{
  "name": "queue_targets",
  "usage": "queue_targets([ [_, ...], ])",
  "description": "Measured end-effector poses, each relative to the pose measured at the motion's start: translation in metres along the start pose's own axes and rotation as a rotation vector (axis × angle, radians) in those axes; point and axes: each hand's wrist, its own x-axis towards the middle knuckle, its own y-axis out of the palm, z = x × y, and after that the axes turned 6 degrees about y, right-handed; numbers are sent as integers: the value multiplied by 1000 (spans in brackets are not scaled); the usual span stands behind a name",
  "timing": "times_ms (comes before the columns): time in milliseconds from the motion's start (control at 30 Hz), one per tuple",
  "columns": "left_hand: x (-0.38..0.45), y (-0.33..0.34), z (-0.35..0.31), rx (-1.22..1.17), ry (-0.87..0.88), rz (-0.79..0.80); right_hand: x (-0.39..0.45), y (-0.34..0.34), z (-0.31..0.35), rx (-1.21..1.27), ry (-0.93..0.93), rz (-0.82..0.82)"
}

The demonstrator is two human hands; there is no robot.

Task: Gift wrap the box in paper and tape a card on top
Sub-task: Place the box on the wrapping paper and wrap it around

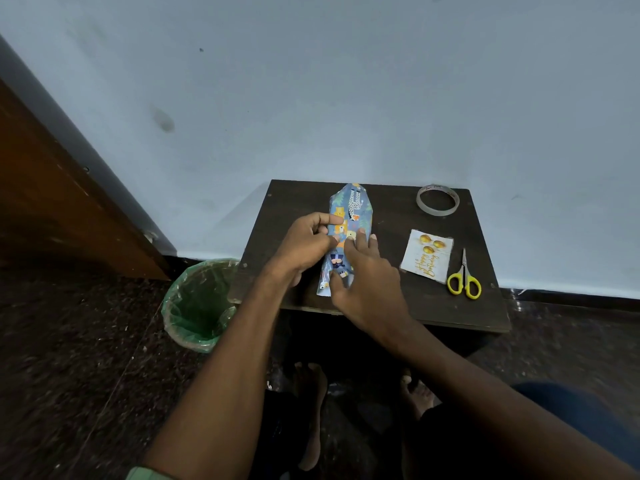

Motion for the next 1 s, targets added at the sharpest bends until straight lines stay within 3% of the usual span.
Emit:
queue_targets([
  [233, -1, 11, 1, -97, -81, -179, 5, -2, -6, 147, -59, 4],
  [367, -3, 11, -2, -45, -98, -333, 21, -9, -21, 577, -48, 45],
  [433, -2, 9, -1, -87, -106, -314, 29, -16, -24, 809, 27, 93],
  [567, -1, 8, -2, -73, -102, -253, 44, -30, -20, 1132, 271, -31],
  [633, -1, 9, -1, -71, -85, -193, 48, -31, -20, 1089, 347, -105],
  [833, 2, 8, 1, -44, -48, -94, 50, -26, -26, 942, 360, -79],
  [1000, 2, 8, 2, -53, -47, -80, 51, -27, -28, 1064, 411, -29],
])
